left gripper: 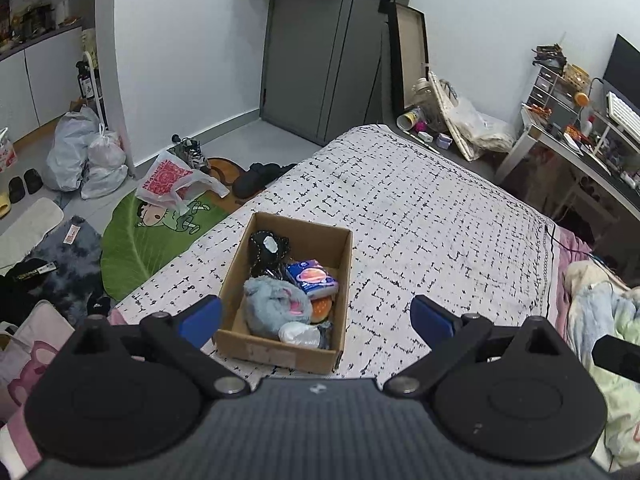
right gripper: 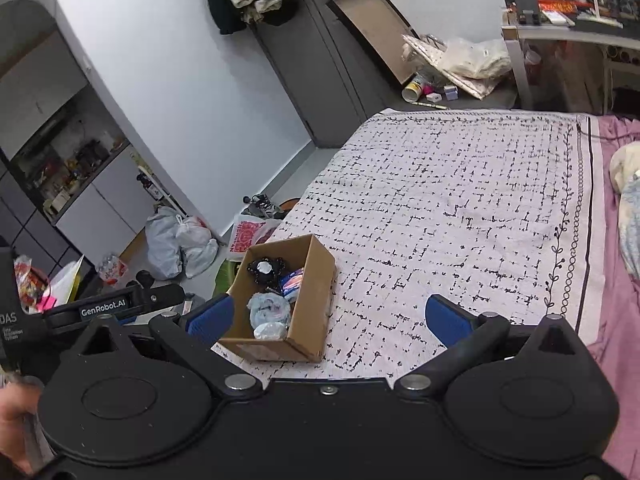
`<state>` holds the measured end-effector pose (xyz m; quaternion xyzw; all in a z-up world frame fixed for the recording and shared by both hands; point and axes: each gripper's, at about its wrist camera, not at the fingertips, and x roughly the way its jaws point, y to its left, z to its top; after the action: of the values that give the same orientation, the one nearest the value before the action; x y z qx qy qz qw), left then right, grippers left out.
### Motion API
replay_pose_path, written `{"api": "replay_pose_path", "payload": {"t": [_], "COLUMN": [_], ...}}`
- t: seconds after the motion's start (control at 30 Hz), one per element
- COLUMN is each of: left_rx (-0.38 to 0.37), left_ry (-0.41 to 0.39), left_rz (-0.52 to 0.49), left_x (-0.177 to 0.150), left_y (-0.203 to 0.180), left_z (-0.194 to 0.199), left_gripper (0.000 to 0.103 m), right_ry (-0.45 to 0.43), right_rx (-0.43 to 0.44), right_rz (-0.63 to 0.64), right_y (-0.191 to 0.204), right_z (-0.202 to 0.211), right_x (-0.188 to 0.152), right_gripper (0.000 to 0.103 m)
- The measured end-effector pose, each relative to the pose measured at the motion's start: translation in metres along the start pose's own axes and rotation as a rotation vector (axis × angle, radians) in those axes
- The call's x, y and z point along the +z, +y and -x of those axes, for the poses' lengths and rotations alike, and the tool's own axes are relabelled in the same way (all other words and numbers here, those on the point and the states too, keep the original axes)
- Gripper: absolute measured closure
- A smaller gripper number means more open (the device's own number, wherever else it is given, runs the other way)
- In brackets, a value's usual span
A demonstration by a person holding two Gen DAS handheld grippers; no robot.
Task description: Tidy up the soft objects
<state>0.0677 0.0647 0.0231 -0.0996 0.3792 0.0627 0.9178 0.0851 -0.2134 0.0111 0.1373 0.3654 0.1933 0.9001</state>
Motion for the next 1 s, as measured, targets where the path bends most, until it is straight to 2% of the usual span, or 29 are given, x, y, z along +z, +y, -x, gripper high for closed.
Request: {"api": "replay_pose_path", "payload": {"t": [0.27,0.5,0.73,1.0], "left_rx": [0.027,0.03,0.045,0.037], "left_ry": [-0.012,-0.02,-0.042,-0.039], "left_rz": [-0.053,-0.077,-0.119,-0.113], "left_x": [-0.018,-0.033,-0.044,-0.049], "left_y": [0.0,0.001,-0.002,0.003], "left_z": [0.027,0.049,0.068,0.075], "left_gripper": [0.003,0.003,0.003,0.003], "right_ry": [0.012,0.022,0.027,0.029], "right_rx": [-0.044,-0.034,-0.021,-0.018], "right_rz": [0.042,0.105,0.089,0.085], "right_y": [0.008,0.03,0.032,0.038], "right_z": [0.017,0.027,0.037,0.041], "right_x": [-0.013,-0.021,-0.028,-0.033], "right_gripper": [0.0,0.0,0.0,0.0]}}
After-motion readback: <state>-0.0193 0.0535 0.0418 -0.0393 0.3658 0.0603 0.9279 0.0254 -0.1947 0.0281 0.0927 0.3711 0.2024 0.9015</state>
